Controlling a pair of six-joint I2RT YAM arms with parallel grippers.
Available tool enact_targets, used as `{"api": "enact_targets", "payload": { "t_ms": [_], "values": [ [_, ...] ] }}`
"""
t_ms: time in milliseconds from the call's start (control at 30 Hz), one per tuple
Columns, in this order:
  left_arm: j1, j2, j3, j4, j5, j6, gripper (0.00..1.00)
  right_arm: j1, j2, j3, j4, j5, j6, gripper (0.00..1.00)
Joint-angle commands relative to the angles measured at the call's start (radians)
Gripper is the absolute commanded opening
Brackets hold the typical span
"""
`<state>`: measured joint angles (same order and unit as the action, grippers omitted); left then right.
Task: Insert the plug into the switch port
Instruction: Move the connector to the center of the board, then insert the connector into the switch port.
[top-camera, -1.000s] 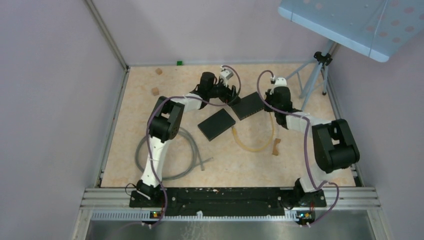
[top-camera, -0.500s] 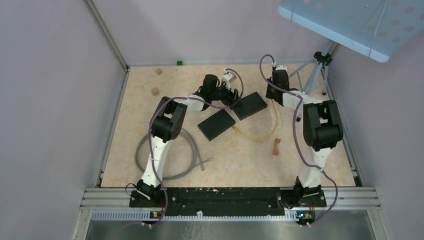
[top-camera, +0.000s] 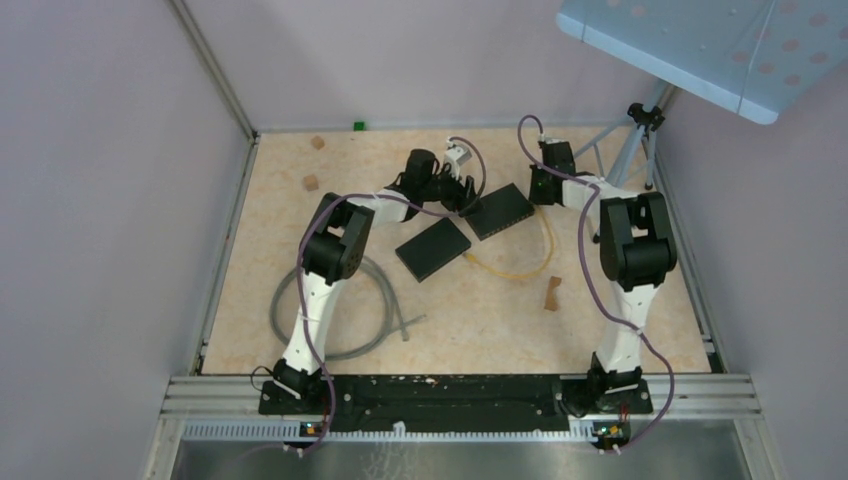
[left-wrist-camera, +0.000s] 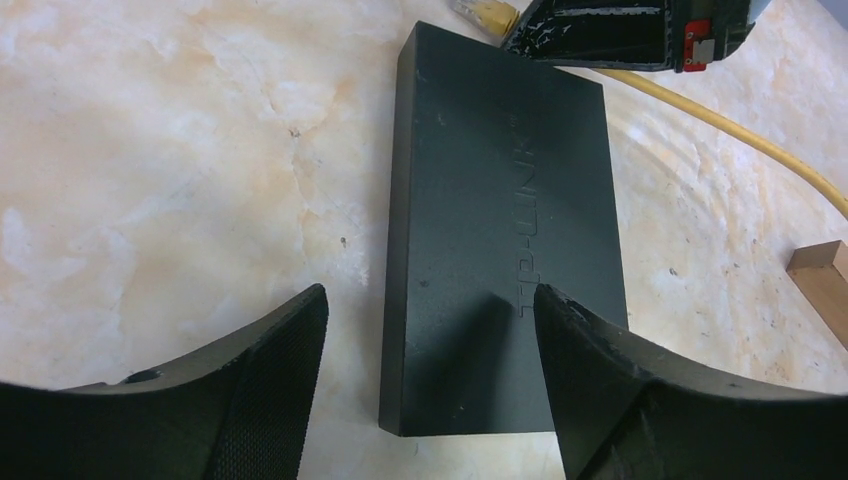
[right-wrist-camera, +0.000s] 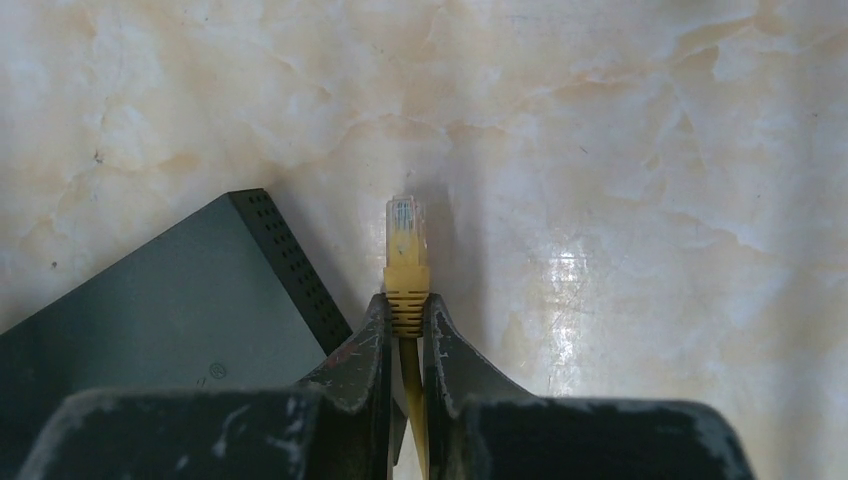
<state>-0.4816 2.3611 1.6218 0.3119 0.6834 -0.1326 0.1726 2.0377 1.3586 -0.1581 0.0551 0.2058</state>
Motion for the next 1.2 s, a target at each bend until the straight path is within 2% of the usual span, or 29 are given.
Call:
{"api": "enact_targets", "payload": {
  "t_ms": [0, 100, 300, 500, 633, 733, 833, 933, 1033, 1167],
  "values": [
    [-0.004, -0.014, -0.010, -0.013, 0.014, -0.017, 0.76, 0.006, -0.008, -0.002, -0.020, -0.074, -0.008, 0.00],
    [-0.005, -0.046, -0.070, -0.012, 0.004, -0.022, 0.72, 0.022, -0.023, -0.023, -0.012, -0.093, -0.018, 0.00],
    [-0.003, -0.153, -0.239, -0.017, -0.031, -0.008, 0.70, 0.099, -0.056, -0.044, -0.017, -0.107, -0.028, 0.00],
    [-0.001, -0.284, -0.351, -0.132, -0.083, 0.026, 0.69, 0.189, -0.093, -0.082, -0.005, -0.090, -0.011, 0.00],
    [-0.001, -0.365, -0.426, -0.149, -0.108, 0.028, 0.69, 0.210, -0.148, -0.135, 0.030, -0.089, 0.015, 0.00],
    [0.003, -0.426, -0.451, -0.168, -0.154, 0.023, 0.72, 0.213, -0.202, -0.161, 0.014, -0.034, 0.001, 0.00],
    [0.007, -0.489, -0.428, -0.201, -0.191, 0.009, 0.78, 0.214, -0.307, -0.195, 0.003, 0.056, -0.025, 0.00],
    [0.007, -0.569, -0.387, -0.227, -0.191, -0.014, 0.84, 0.213, -0.435, -0.248, 0.020, 0.072, -0.075, 0.00],
    [0.007, -0.701, -0.393, -0.224, -0.170, -0.039, 0.88, 0.214, -0.601, -0.341, 0.070, -0.052, -0.130, 0.00],
    [0.005, -0.951, -0.516, -0.136, -0.174, -0.039, 0.94, 0.213, -0.839, -0.468, 0.201, -0.241, -0.143, 0.00]
  ]
}}
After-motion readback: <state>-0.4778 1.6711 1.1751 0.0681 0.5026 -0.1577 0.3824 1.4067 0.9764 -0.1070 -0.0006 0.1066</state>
